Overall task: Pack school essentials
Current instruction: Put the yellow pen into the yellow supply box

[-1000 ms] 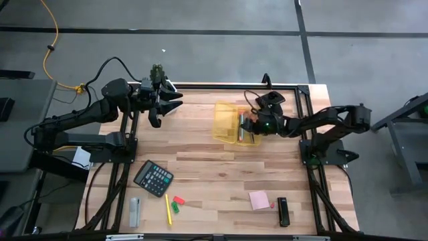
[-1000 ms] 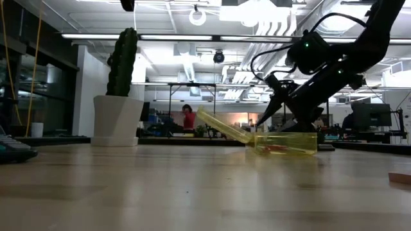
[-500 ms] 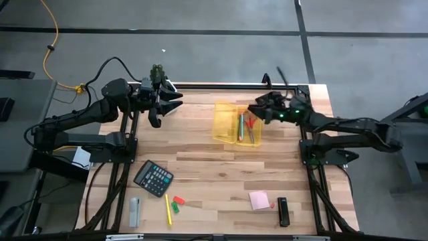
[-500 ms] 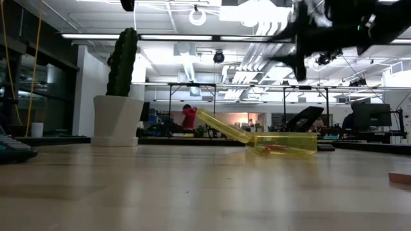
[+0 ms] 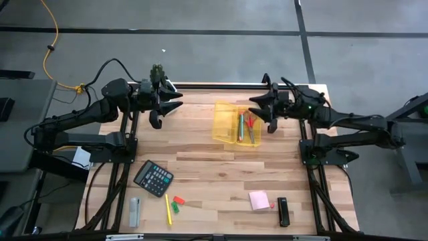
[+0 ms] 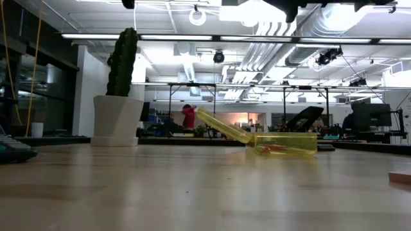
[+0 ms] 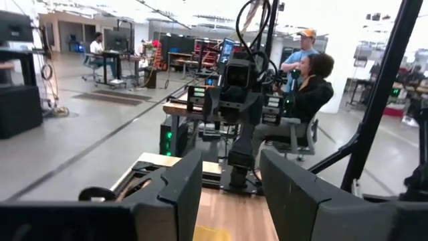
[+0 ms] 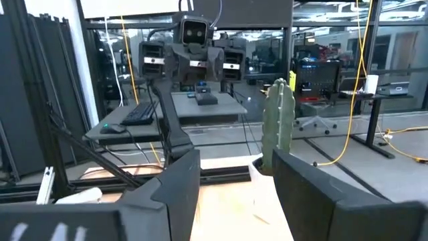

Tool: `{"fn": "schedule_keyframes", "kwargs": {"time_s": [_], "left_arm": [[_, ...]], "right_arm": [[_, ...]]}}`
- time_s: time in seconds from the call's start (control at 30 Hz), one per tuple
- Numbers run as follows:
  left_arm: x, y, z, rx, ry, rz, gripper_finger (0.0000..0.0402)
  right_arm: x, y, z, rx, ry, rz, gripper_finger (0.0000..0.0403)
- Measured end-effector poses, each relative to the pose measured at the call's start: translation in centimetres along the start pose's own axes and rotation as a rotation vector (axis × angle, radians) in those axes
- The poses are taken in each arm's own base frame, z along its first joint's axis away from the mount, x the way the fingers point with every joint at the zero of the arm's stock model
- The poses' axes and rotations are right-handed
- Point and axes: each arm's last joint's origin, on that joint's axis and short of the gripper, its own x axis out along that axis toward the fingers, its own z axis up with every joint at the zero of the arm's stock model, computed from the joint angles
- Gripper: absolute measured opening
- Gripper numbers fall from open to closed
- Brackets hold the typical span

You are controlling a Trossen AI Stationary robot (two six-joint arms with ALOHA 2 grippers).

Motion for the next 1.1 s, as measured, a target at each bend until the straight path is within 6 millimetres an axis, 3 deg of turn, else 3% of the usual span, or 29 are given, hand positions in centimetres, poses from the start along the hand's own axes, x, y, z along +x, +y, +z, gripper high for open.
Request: {"fn": "schedule_keyframes", "kwargs": {"time_s": [0.73, 0.87, 1.1], "left_arm": [[0.1, -0.7, -0.3, 0.007, 0.025, -0.037, 0.014], [0.5, -2.7, -2.1, -0.002, 0.193, -0.151, 0.014], [0.4, -7.7, -7.3, -0.033, 0.67, -0.377, 0.014]], "right_arm": [[0.0, 0.0, 0.2, 0.002, 0.007, -0.003, 0.0178], [0.0, 0.0, 0.2, 0.005, 0.007, -0.003, 0.0178], [0.0, 0.0, 0.2, 0.003, 0.007, -0.003, 0.0178]]}}
